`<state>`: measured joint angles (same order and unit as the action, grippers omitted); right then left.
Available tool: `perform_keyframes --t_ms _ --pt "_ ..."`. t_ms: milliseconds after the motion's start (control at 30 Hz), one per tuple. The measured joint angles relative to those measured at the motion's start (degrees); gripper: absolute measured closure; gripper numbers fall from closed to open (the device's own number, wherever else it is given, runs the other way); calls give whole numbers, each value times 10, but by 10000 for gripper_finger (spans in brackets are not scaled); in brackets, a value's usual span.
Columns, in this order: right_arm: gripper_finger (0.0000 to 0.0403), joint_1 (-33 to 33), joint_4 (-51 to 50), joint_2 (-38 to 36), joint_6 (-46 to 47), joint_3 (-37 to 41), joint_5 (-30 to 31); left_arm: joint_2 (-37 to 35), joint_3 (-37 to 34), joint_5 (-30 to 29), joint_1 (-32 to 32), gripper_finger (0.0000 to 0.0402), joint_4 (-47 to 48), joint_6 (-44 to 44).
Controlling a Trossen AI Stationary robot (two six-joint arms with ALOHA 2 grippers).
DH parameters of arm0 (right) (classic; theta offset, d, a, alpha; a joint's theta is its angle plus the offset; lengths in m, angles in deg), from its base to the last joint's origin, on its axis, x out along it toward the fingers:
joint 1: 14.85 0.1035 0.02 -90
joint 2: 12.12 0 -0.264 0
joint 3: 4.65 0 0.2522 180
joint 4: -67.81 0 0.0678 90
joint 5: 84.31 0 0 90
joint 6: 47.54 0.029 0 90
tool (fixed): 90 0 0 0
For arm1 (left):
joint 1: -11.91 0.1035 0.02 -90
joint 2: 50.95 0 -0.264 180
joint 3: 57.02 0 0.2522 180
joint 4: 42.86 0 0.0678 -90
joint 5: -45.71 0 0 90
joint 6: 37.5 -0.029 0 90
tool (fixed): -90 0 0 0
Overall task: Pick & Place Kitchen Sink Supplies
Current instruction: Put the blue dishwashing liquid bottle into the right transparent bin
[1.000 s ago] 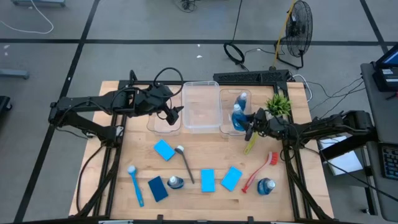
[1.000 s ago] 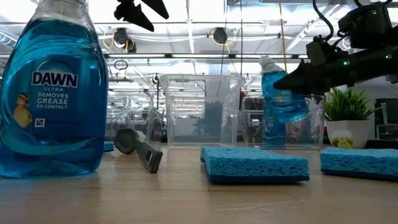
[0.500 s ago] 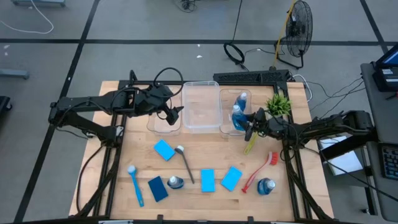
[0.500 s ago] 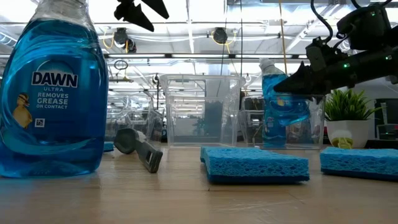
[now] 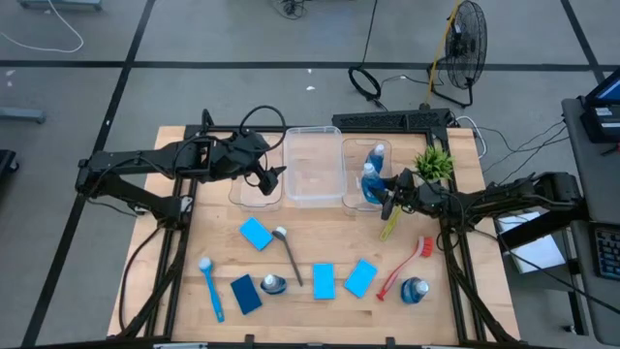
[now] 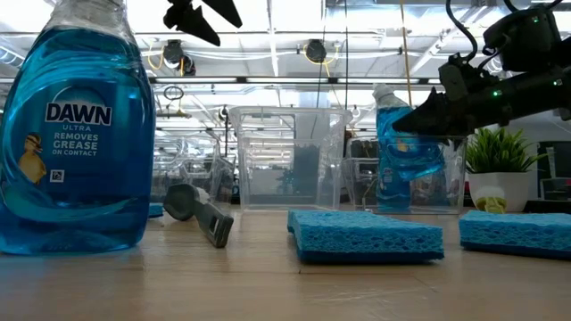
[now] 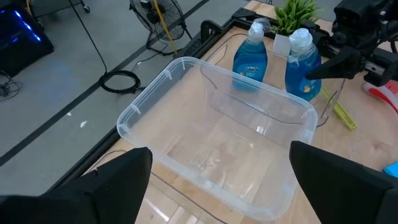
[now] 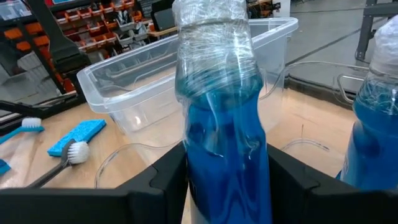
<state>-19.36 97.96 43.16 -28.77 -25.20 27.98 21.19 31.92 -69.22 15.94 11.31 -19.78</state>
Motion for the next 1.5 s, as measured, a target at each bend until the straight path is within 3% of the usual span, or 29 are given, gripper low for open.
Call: perform_keyframes --t_ms 367,700,1133,1500 --pt "260 0 6 0 3 0 -15 0 0 0 0 31 0 0" --pt "212 0 2 0 3 0 -16 0 0 0 0 16 1 0" --pt "230 0 0 0 1 0 -16 0 0 0 0 21 1 0" --pt "201 0 -4 1 30 0 -31 0 0 15 0 31 1 1"
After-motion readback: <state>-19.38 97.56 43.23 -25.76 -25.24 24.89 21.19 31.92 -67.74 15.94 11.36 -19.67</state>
